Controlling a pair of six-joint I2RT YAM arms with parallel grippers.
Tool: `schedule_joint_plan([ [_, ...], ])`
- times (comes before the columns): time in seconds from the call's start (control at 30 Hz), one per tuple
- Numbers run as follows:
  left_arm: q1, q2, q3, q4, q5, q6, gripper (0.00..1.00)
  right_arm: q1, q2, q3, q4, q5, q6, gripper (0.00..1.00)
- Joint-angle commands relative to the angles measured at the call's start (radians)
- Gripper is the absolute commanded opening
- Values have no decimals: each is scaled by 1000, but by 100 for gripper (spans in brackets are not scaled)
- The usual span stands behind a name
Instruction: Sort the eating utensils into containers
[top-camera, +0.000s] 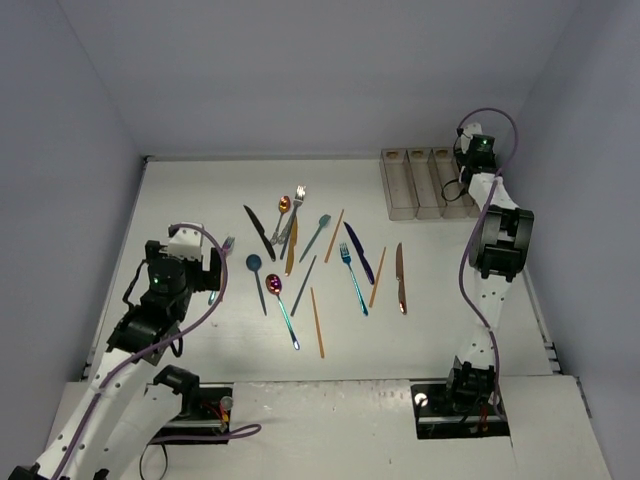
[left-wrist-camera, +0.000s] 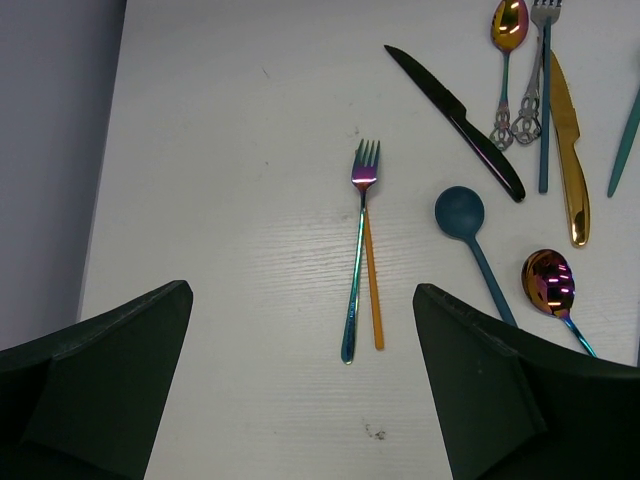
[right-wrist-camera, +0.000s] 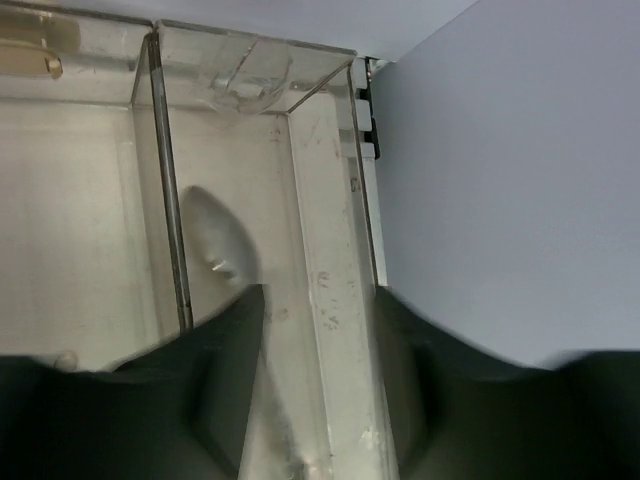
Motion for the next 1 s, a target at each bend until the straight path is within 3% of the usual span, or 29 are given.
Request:
schedule_joint_plan([
  [0.0,0,27,29,65,21,8,91,63,-238,-65,58,58,88,54],
  [0.17,1,42,54,50,19,-12,91,245,-504,-291,54,200,169,67],
  [0.23,3,41,58,46,7,-22,91,326,-607,-389,44,255,241,69],
  [0.43,3,18,67,30,-56,-53,91,612,-787,-581,5,209,472,68],
  [0.7,5,-25,88,-15,-184,-78,91,932,-807,-764,-71,97,798,66],
  [0.97,7,-100,82,-16,-266,-83,91,1179,-703,-780,-78,96,892,64],
])
